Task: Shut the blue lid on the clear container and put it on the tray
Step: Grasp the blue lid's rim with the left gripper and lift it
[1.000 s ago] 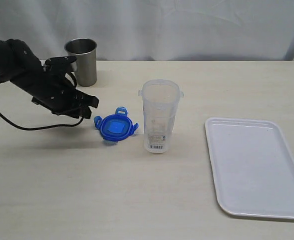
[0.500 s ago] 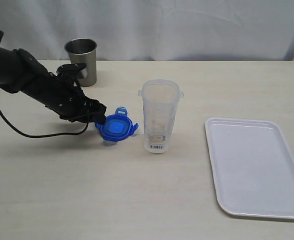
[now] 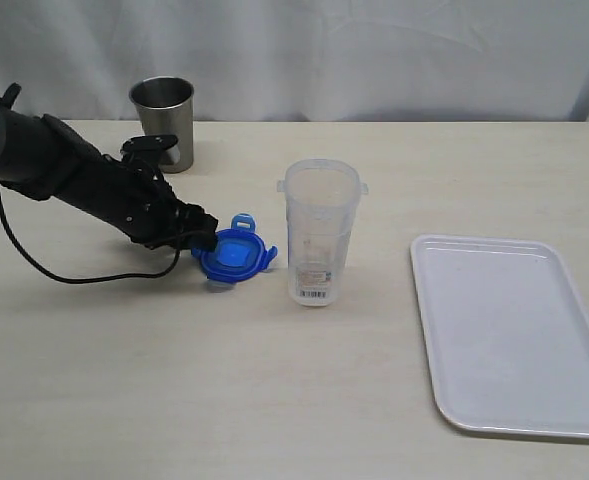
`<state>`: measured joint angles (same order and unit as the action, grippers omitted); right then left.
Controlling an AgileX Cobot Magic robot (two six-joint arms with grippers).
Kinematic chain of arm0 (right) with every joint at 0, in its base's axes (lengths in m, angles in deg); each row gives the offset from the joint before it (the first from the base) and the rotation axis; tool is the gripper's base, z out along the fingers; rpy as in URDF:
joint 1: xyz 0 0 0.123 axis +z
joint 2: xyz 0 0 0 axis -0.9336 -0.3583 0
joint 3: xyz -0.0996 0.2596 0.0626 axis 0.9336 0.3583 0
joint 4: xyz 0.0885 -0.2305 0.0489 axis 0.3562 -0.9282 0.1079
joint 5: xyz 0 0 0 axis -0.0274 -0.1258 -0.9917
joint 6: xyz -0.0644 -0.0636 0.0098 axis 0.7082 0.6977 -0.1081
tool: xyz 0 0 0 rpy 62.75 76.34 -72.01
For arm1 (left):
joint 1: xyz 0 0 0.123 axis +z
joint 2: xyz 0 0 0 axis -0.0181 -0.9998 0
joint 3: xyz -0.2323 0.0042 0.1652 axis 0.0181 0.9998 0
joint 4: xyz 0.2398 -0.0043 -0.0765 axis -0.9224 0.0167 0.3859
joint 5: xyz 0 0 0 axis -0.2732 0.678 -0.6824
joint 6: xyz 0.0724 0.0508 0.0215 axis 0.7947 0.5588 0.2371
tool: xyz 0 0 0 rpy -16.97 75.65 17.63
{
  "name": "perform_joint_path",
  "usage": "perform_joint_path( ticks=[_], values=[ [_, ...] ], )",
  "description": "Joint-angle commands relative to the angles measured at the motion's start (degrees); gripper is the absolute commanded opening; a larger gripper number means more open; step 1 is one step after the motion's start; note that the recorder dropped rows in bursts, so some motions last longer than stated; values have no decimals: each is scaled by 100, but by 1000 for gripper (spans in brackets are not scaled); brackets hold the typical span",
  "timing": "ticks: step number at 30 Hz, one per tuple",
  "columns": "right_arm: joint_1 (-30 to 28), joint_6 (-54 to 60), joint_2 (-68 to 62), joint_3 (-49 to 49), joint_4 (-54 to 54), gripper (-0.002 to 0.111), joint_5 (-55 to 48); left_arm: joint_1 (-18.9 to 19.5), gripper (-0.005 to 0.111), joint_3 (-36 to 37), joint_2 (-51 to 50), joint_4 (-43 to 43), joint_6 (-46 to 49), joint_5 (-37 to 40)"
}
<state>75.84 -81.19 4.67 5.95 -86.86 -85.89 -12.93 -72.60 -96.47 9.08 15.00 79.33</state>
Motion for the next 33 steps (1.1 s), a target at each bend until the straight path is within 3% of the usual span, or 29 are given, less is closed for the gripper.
perform_joint_path(
  ticks=[1, 9, 33],
  values=[
    [-35, -22, 23, 15, 8, 4, 10, -6, 52, -26, -90, 93, 153, -207],
    [-35, -22, 23, 15, 8, 4, 10, -6, 43, -26, -90, 91, 153, -208],
    [-35, -22, 23, 15, 8, 4, 10, -6, 43, -26, -124, 91, 153, 25]
  ],
)
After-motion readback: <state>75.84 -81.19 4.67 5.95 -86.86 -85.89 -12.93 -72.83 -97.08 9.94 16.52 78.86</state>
